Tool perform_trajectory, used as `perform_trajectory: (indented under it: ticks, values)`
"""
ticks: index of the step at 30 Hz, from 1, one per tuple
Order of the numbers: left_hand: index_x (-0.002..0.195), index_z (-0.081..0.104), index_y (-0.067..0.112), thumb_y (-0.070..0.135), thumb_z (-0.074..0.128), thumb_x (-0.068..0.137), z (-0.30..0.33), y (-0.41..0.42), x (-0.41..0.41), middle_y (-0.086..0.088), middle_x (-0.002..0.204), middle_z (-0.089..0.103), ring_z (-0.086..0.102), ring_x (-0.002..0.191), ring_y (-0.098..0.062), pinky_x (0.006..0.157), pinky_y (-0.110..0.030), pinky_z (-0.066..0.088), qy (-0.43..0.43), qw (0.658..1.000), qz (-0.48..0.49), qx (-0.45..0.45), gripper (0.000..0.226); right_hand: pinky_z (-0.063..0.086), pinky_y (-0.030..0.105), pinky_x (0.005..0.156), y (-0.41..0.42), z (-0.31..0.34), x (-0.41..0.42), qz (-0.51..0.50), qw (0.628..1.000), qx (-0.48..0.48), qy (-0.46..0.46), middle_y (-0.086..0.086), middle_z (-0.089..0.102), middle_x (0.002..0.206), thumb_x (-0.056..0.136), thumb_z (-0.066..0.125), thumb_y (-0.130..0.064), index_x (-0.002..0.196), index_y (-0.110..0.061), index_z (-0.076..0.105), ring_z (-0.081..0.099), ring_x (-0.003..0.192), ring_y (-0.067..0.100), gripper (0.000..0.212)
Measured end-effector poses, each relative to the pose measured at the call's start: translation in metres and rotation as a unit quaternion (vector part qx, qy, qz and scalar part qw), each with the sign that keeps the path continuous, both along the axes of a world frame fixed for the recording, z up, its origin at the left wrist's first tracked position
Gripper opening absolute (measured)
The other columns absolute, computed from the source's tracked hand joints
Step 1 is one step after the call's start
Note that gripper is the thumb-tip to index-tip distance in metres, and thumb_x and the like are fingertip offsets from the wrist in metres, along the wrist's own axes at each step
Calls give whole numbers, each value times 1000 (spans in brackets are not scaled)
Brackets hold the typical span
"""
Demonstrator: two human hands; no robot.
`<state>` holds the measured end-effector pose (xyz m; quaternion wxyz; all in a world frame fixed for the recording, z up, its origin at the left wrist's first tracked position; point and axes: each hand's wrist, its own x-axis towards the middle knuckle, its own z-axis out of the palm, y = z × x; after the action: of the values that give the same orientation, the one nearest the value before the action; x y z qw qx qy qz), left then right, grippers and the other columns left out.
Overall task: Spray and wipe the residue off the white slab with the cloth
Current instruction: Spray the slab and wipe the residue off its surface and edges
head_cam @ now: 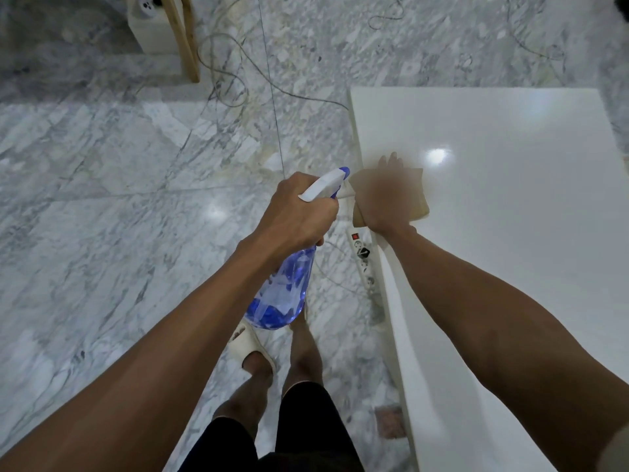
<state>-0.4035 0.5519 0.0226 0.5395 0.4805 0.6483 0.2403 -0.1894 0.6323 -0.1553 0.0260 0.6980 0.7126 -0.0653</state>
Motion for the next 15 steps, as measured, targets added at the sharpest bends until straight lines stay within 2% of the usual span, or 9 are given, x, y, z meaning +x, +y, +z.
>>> perform_trajectory:
  ticks: [4, 15]
  values:
    - [95, 61, -14, 1, 50, 82, -2, -44, 9, -35, 96, 67, 55, 51, -24, 44, -25, 44, -1, 1000, -27, -1, 23, 2, 50, 125, -51, -1, 11, -8, 1000, -2, -6, 19, 3, 167, 92, 36, -49, 159, -3, 8, 1, 155, 33, 85]
    - [96, 65, -13, 3, 50, 82, -13, -155, 48, -35, 96, 70, 58, 47, -24, 51, -33, 49, -7, 999, -41, -9, 26, 0, 49, 125, -188, 5, 38, -13, 1000, -19, -4, 17, 0, 167, 96, 45, -46, 159, -3, 6, -1, 155, 32, 85]
